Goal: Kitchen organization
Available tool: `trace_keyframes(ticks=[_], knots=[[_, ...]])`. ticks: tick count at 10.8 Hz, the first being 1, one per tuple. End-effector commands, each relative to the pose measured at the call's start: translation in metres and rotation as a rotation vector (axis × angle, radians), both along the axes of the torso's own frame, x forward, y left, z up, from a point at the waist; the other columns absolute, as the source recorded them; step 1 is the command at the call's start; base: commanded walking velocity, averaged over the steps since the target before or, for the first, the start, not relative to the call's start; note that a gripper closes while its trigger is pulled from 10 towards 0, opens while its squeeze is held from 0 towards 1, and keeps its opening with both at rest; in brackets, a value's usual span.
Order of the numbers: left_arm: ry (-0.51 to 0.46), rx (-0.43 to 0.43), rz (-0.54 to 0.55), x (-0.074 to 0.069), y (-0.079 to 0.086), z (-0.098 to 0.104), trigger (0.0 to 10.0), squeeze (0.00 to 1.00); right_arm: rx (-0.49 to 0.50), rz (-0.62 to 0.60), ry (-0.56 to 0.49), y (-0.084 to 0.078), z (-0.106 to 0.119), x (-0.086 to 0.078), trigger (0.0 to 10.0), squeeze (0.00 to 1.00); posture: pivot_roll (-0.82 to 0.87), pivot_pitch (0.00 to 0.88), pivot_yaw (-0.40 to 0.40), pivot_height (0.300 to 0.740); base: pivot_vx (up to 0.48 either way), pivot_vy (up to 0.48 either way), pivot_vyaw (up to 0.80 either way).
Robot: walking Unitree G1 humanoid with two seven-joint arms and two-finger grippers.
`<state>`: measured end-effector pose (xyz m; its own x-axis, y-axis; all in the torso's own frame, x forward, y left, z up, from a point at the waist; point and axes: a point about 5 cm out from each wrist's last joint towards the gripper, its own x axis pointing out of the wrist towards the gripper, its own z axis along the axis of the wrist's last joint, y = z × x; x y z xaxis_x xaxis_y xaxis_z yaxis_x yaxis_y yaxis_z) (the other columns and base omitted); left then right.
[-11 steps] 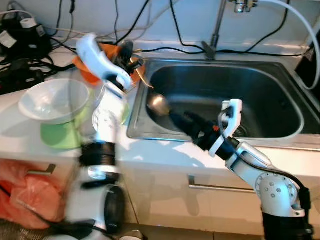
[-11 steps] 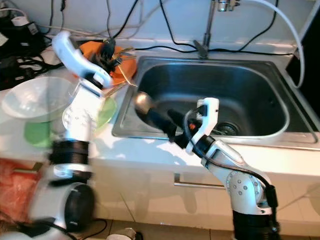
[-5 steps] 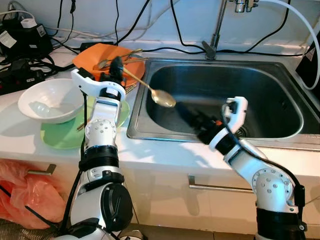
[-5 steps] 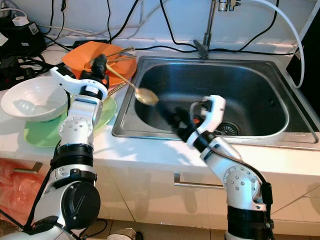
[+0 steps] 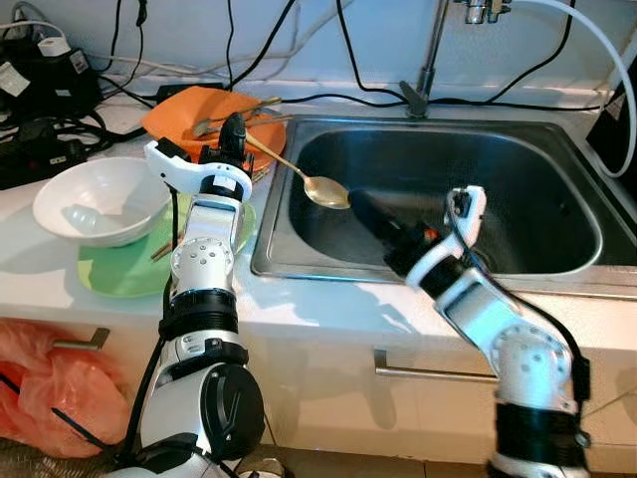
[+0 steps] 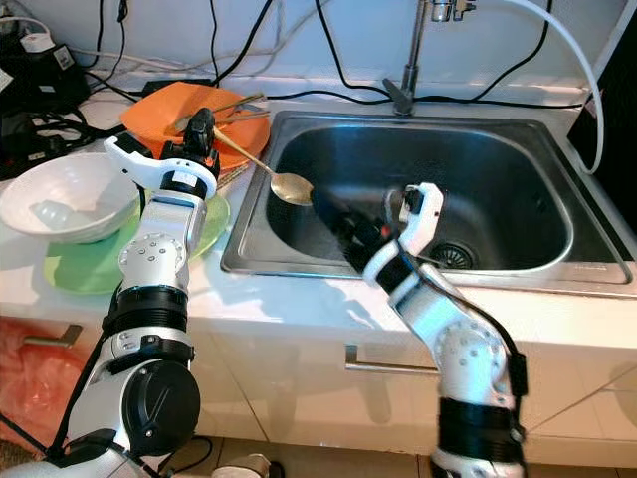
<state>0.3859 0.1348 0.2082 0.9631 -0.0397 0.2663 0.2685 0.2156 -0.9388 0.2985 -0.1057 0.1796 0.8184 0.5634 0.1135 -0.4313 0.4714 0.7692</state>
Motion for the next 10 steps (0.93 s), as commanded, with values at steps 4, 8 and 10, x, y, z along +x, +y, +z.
trace_keyframes(ticks=[4, 8, 10], knots=[[-0.009, -0.040, -0.114, -0.002, -0.043, 0.002, 0.0, 0.00, 0.070, 0.025, 0.033, 0.005, 0.002, 0.003, 10.0, 0.00, 0.09, 0.025, 0.054, 0.740, 0.000, 0.000, 0.00], [-0.004, -0.043, -0.126, -0.002, -0.048, 0.001, 0.0, 0.00, 0.081, 0.034, 0.044, 0.006, 0.002, 0.002, 10.0, 0.00, 0.08, 0.028, 0.054, 0.740, 0.000, 0.000, 0.00], [-0.004, -0.043, -0.126, -0.002, -0.048, 0.001, 0.0, 0.00, 0.081, 0.034, 0.044, 0.006, 0.002, 0.002, 10.0, 0.00, 0.08, 0.028, 0.054, 0.740, 0.000, 0.000, 0.00]])
